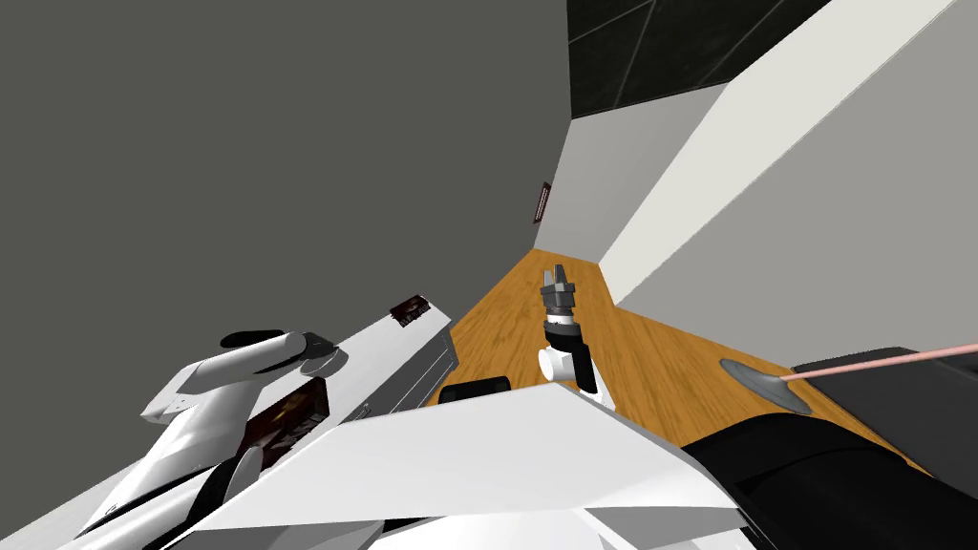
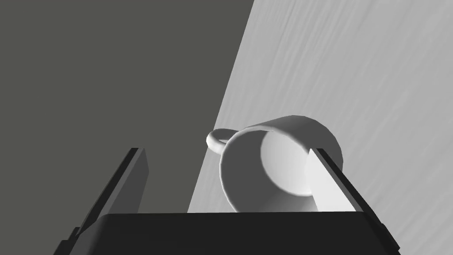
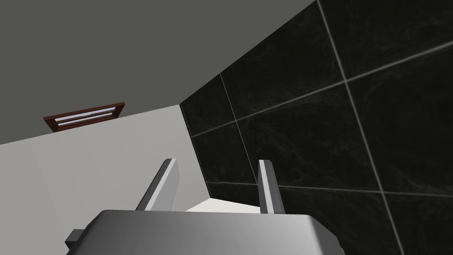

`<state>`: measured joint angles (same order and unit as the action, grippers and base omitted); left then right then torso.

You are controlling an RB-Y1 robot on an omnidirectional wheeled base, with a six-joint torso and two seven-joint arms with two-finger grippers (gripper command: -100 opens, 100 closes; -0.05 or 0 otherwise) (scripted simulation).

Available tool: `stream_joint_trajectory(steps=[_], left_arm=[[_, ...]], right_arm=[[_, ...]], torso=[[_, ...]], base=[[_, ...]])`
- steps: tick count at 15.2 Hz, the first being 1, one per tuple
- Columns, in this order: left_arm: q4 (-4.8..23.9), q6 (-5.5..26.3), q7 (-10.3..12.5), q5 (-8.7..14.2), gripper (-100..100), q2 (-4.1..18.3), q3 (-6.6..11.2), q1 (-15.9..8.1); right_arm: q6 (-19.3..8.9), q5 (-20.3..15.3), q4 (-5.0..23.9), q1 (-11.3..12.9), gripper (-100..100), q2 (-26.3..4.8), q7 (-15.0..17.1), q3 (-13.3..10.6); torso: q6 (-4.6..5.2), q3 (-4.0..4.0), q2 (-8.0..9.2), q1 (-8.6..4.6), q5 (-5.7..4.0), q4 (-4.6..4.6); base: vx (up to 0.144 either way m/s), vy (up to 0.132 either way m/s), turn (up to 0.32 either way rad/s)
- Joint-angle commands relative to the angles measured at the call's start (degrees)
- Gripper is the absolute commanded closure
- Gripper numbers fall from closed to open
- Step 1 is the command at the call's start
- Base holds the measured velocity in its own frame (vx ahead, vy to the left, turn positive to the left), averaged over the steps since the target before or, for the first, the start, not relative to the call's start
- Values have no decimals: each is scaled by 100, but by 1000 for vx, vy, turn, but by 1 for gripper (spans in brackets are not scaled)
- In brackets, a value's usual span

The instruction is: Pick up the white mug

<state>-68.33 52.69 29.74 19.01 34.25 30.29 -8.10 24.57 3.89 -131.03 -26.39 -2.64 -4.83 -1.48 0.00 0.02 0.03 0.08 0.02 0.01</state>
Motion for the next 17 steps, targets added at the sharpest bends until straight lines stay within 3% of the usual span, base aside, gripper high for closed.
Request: stream_joint_trajectory(steps=[1,2,6,7,9,10,11,12,14,17], left_arm=[[26,203,65,-11,-100,-21,39,5],[274,391,166,27,-100,33,147,-101],[511,784,262,61,-100,84,251,-199],[692,1016,352,92,-100,131,349,-290],[736,1052,352,92,-100,131,349,-290],[947,1301,436,120,-100,175,442,-371],[947,1301,436,120,-100,175,442,-371],[1143,1479,514,145,-100,216,528,-445],[1143,1532,514,145,-100,216,528,-445],[1484,1929,647,185,-100,285,678,-566]], right_arm=[[0,0,0,0,0,0,0,0],[0,0,0,0,0,0,0,0],[0,0,0,0,0,0,0,0],[0,0,0,0,0,0,0,0],[0,0,0,0,0,0,0,0],[0,0,0,0,0,0,0,0],[0,0,0,0,0,0,0,0],[0,0,0,0,0,0,0,0],[0,0,0,0,0,0,0,0],[0,0,0,0,0,0,0,0]], torso=[[0,0,0,0,0,0],[-2,0,0,-1,0,0],[-1,2,3,7,2,0],[-3,2,4,6,2,1],[-1,1,2,6,1,0],[-3,1,1,4,2,0],[-1,1,1,4,1,0],[-2,1,2,5,1,0],[-2,2,4,9,3,1],[-3,2,4,9,2,1]], base=[[-2,16,-55],[-2,19,-118],[-11,30,-112],[-5,29,-92],[-5,26,-79],[-8,24,-91],[-12,28,-90],[-15,37,-102],[-13,37,-64],[-11,39,-81]])
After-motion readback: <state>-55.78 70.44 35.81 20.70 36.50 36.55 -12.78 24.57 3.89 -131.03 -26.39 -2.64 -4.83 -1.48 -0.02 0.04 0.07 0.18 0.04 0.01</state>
